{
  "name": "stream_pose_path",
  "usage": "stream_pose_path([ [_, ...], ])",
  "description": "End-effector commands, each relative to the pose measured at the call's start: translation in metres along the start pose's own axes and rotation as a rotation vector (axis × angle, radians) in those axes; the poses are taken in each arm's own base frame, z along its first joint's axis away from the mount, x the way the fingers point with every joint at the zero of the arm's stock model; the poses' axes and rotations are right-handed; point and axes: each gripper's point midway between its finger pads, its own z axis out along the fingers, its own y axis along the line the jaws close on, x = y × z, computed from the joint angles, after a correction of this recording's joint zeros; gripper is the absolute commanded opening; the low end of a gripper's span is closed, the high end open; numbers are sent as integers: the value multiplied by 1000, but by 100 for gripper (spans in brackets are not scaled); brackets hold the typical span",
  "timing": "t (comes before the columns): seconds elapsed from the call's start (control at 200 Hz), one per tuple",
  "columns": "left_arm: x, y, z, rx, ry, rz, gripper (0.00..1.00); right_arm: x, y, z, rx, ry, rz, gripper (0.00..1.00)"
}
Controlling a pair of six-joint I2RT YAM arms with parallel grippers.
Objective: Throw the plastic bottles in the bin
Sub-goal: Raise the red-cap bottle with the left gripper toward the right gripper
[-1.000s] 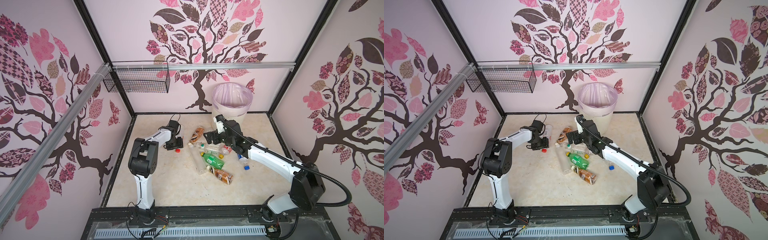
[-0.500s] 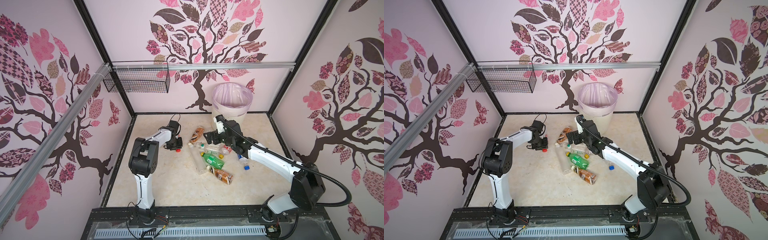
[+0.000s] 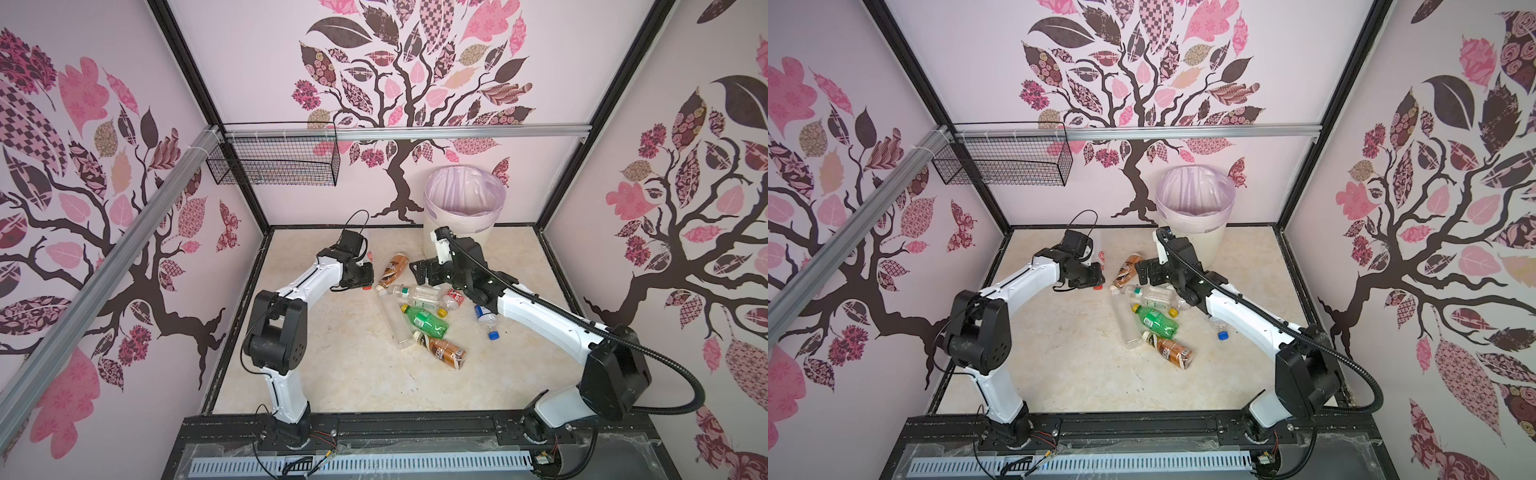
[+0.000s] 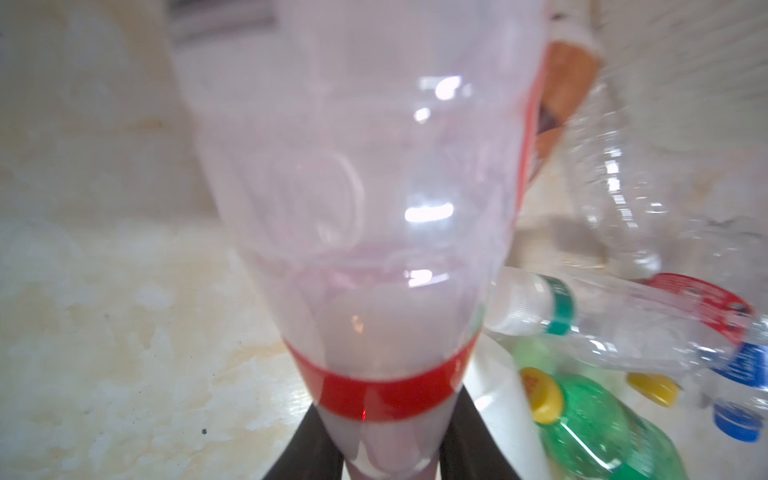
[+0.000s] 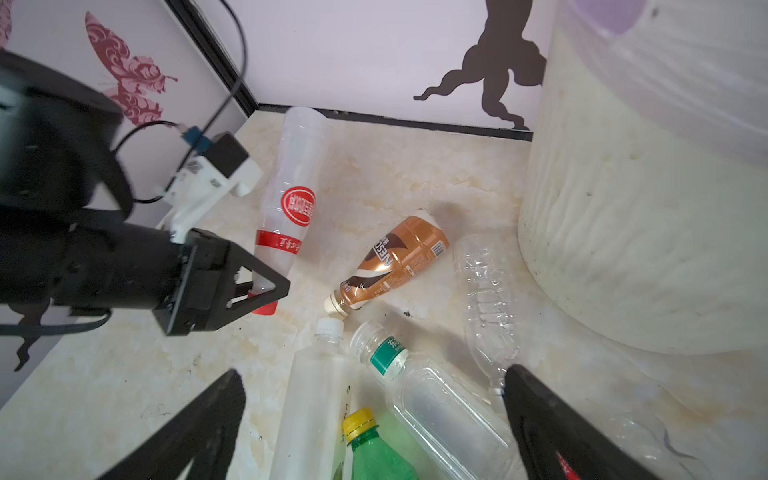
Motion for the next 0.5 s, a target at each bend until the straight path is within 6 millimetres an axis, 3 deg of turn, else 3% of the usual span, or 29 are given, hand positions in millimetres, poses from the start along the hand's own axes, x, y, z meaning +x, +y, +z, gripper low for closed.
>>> stream_pose_path([
  [0.0, -9, -23, -28, 94, -109, 60, 33, -40, -18, -28, 19, -88, 94, 100],
  [0.13, -16, -50, -56, 237, -204, 95, 32, -57, -25, -39, 40, -132, 76, 100],
  [0.24, -16, -65, -63, 308, -210, 116, 32, -70, -25, -42, 53, -150, 48, 99],
  [0.495, -1, -104, -81, 372, -237, 254, 32, -114, 6, -45, -80, -206, 88, 99],
])
